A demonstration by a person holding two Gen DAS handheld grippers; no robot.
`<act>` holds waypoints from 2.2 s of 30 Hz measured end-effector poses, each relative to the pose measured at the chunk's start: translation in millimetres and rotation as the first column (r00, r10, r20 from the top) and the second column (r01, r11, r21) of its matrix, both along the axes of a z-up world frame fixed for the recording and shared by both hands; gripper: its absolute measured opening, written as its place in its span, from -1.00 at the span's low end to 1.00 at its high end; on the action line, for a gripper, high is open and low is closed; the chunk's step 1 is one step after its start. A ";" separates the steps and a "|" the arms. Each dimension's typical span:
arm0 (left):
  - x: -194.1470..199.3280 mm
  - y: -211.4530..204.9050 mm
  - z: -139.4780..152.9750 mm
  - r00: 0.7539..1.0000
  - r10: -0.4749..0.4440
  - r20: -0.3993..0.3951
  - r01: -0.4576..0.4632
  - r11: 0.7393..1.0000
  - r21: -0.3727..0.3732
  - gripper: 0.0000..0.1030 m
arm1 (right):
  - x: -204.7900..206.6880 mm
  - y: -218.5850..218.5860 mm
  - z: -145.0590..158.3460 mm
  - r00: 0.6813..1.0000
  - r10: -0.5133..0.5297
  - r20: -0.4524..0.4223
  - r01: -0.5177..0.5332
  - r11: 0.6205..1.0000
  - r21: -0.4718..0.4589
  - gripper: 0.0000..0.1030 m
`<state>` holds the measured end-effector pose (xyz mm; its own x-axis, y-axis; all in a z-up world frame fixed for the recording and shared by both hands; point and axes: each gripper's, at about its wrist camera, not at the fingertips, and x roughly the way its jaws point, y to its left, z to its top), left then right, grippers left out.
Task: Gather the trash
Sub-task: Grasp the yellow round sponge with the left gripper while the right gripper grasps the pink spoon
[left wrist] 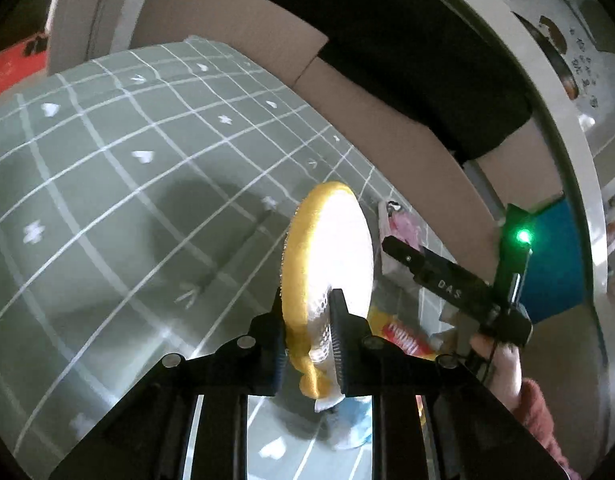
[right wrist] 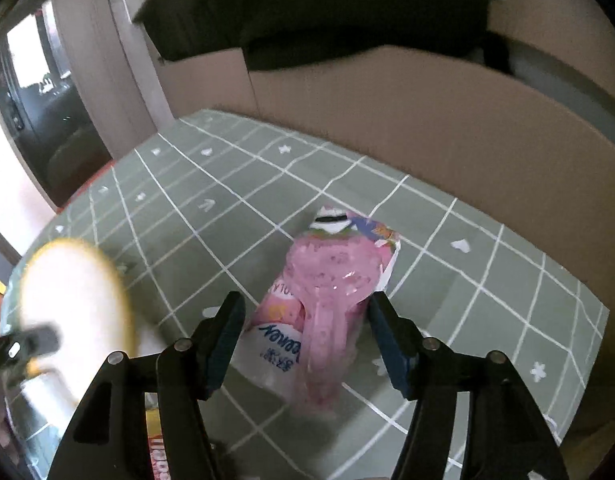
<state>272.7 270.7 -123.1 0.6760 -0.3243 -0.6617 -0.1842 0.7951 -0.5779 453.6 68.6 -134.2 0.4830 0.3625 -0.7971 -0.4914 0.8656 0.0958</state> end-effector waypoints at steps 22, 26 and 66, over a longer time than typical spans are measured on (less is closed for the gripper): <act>-56.6 3.2 39.2 0.981 0.072 0.179 -0.089 0.992 0.089 -0.71 | -128.4 -35.2 27.5 0.961 0.248 0.120 -0.246 0.969 -0.032 0.23; -54.5 0.7 41.5 0.982 0.066 0.176 -0.087 0.990 0.114 -0.71 | -116.1 -21.9 23.3 0.956 0.258 0.138 -0.254 0.966 -0.046 0.20; -63.3 -188.3 188.2 0.860 -0.259 0.439 0.086 0.923 0.375 -0.74 | -212.6 -180.9 173.9 0.867 -0.114 0.486 0.052 0.989 0.139 -0.07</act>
<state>209.5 82.5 65.1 0.8860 -0.2856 -0.3653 0.2002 0.9462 -0.2542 241.1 -112.3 39.8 0.8331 0.3790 -0.4029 -0.4280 0.9031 -0.0355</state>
